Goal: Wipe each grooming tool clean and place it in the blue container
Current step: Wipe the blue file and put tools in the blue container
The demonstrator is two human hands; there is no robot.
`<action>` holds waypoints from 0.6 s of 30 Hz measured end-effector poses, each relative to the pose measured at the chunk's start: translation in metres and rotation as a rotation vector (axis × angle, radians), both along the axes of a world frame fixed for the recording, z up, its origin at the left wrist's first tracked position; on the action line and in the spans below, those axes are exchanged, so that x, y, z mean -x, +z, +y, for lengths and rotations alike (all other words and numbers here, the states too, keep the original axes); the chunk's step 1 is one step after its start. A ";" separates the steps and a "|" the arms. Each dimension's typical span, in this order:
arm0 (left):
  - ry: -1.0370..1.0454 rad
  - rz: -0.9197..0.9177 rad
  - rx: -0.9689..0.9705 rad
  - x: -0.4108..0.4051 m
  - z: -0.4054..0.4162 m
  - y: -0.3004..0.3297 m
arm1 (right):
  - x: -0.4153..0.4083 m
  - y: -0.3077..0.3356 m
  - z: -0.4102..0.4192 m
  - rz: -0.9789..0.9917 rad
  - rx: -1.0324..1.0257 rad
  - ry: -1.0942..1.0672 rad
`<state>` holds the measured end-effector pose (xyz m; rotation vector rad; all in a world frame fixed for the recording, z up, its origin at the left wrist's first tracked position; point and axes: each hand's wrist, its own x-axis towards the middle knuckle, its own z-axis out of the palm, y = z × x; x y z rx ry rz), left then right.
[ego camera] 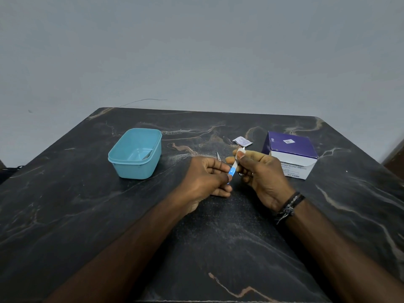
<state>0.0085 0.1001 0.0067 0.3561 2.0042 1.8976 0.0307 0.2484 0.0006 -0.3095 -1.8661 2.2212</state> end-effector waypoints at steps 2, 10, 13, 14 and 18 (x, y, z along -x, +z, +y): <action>0.003 0.002 -0.003 0.000 0.000 0.000 | -0.001 0.000 0.000 -0.010 0.008 0.000; 0.014 0.004 -0.015 -0.001 0.001 0.001 | -0.003 0.002 -0.002 -0.017 0.002 0.032; 0.014 0.004 -0.014 -0.001 0.001 0.001 | -0.003 0.002 -0.002 -0.008 0.007 0.029; 0.014 0.003 -0.013 -0.002 0.001 0.001 | -0.003 0.002 -0.001 -0.003 0.015 0.022; 0.009 0.003 -0.008 -0.002 0.001 0.000 | -0.001 0.004 0.003 0.019 0.066 -0.005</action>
